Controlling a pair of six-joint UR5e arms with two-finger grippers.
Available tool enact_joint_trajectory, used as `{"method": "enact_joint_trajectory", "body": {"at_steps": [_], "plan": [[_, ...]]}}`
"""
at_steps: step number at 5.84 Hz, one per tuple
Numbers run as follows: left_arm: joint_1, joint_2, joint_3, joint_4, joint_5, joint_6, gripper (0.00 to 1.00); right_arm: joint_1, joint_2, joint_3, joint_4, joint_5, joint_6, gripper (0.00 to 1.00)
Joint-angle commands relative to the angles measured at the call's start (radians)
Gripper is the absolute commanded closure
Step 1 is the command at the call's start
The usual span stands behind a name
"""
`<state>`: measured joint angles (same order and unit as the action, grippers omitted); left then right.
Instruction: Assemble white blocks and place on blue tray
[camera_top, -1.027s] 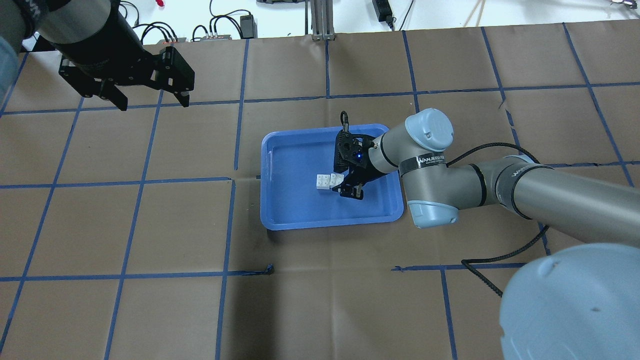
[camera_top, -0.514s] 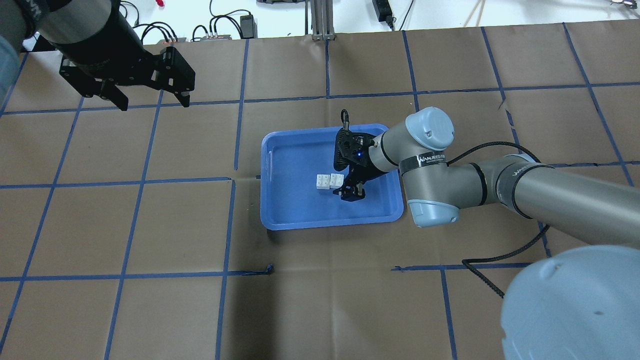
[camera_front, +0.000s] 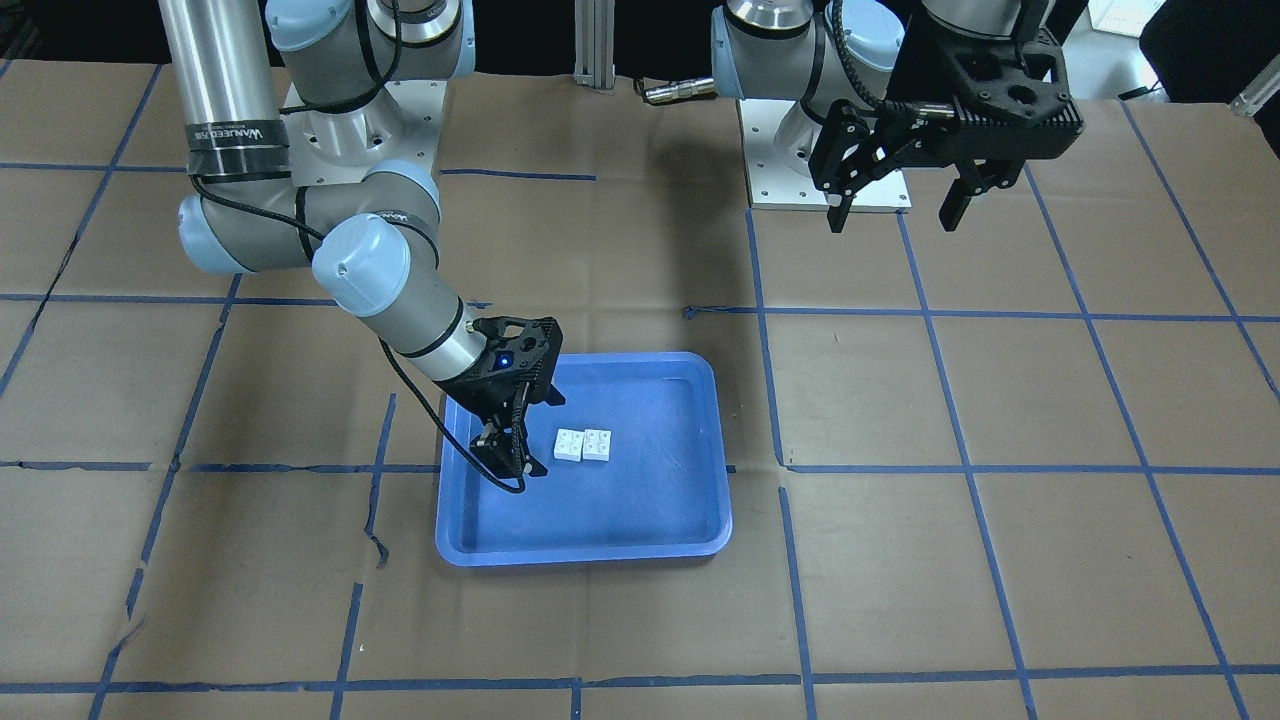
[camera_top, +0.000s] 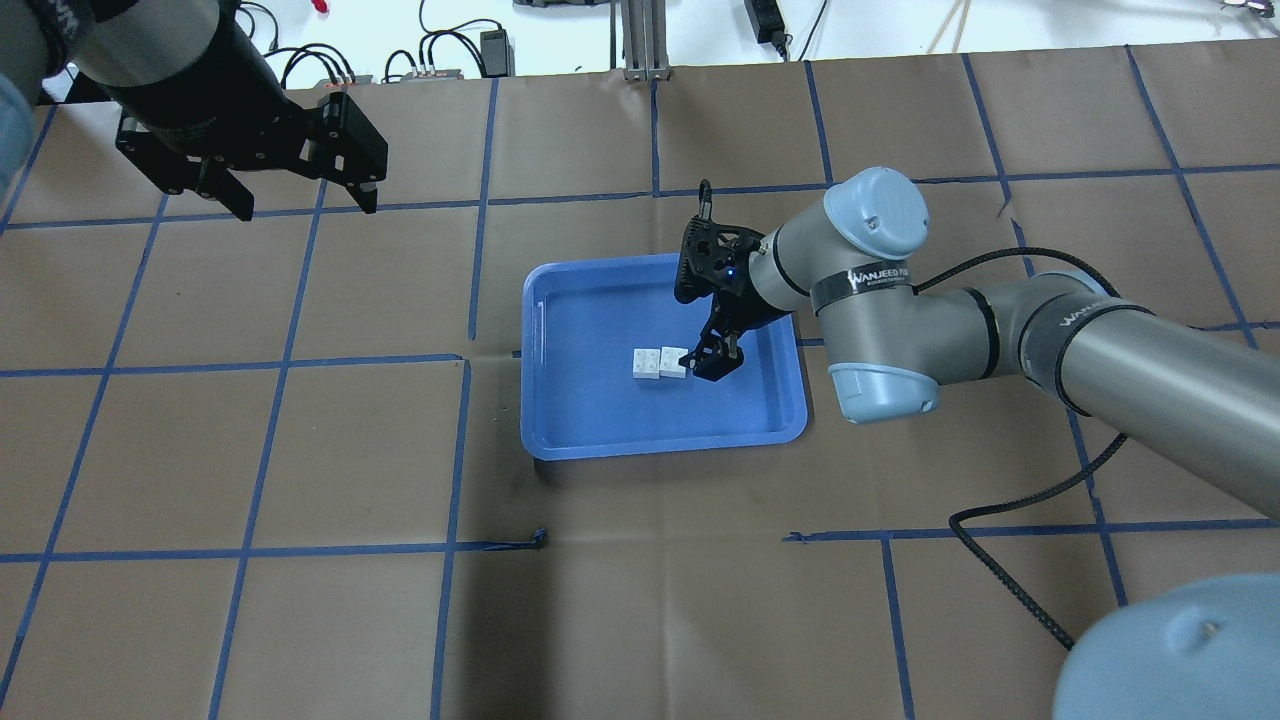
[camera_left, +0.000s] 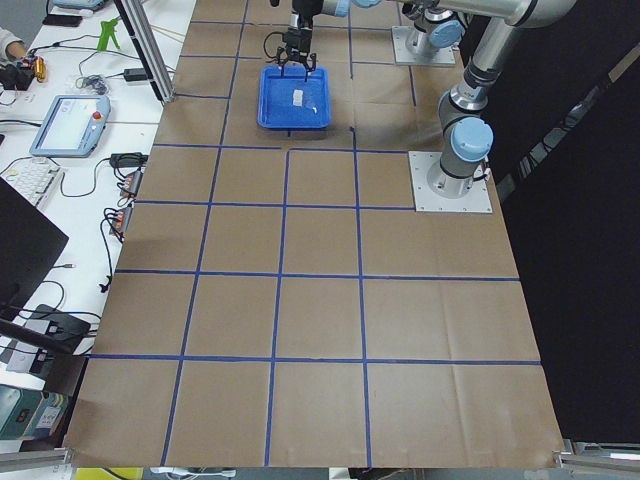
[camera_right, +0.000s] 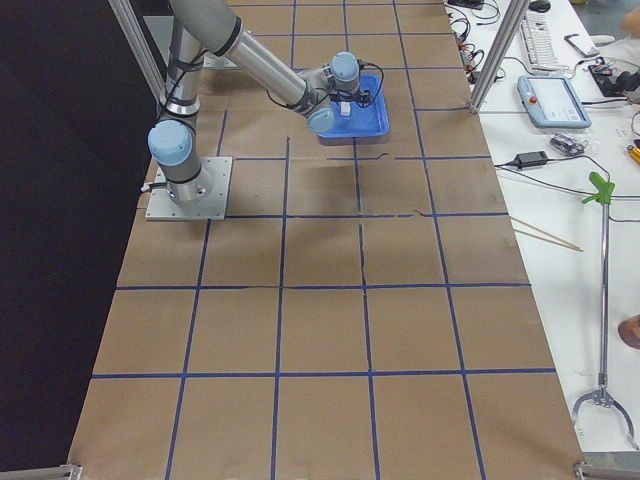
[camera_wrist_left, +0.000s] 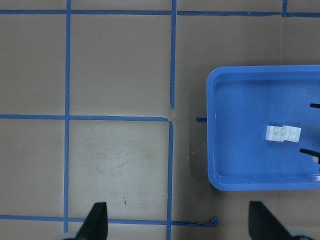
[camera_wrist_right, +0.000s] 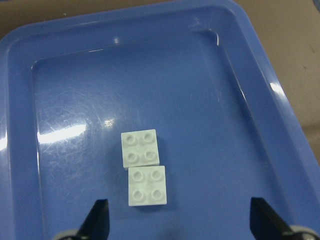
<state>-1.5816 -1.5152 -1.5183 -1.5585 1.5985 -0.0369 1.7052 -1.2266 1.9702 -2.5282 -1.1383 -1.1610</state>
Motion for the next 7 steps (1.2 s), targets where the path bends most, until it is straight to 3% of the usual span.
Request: {"method": "enact_joint_trajectory", "body": {"at_steps": [1, 2, 4, 5, 7], "plan": [[0.000, 0.001, 0.001, 0.000, 0.000, 0.000, 0.01, -0.006, -0.106, -0.081, 0.245, -0.148, 0.219, 0.00], [0.000, 0.001, 0.001, 0.000, 0.000, 0.000, 0.01, -0.010, -0.132, -0.126, 0.303, -0.229, 0.424, 0.00], [0.000, 0.001, 0.001, 0.000, -0.002, 0.000, 0.01, -0.041, -0.174, -0.250, 0.534, -0.374, 0.754, 0.00], [0.000, 0.000, 0.001, 0.000, -0.002, 0.000, 0.01, -0.080, -0.213, -0.313, 0.712, -0.415, 0.919, 0.00], [-0.001, 0.000, 0.001, 0.000, 0.000, 0.002, 0.01, -0.127, -0.238, -0.399, 0.908, -0.417, 1.127, 0.00]]}}
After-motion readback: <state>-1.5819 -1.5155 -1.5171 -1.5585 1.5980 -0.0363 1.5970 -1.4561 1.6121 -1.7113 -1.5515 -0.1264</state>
